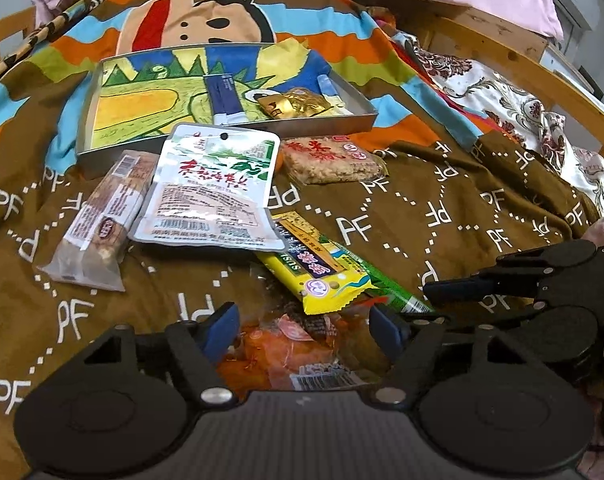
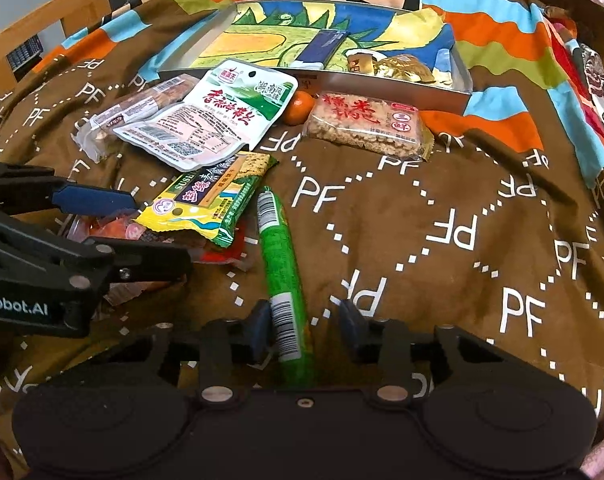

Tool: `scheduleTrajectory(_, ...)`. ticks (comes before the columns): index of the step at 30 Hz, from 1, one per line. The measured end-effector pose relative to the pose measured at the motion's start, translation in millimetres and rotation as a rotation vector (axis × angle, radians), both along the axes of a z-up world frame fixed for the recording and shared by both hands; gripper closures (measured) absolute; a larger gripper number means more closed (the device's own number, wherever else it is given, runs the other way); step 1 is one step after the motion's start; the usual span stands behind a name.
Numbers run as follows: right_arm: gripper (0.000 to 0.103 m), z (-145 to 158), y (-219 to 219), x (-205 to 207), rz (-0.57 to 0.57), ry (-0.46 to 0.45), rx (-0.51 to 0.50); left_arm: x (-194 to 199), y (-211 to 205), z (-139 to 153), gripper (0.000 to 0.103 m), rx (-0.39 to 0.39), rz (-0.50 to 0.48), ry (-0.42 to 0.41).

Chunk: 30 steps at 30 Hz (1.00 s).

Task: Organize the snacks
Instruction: 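Grasp the green stick snack with the right tool while the left tool approaches the orange bag, then close the left tool on the orange spicy-strip bag while the right tool holds the green stick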

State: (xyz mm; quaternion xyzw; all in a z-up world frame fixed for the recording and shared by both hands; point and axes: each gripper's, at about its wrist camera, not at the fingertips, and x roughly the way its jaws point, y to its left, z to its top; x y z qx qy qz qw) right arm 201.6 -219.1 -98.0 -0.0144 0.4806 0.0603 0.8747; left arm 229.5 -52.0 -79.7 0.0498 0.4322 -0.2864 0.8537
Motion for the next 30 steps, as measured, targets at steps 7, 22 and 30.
scheduleTrajectory(7, 0.076, 1.3, -11.1, 15.5, 0.004, 0.012, 0.002, 1.4, 4.1, 0.0, 0.028, -0.001, 0.008, 0.015)
scheduleTrajectory(22, 0.078, 3.1, -19.6, 28.1, -0.018, -0.025, 0.003, 1.8, 1.7, 0.8, 0.032, 0.017, 0.014, 0.033)
scheduleTrajectory(30, 0.078, 2.9, -22.8, 26.4, -0.039, -0.026, 0.003, 2.2, 12.3, 2.4, 0.032, -0.026, 0.069, 0.048)
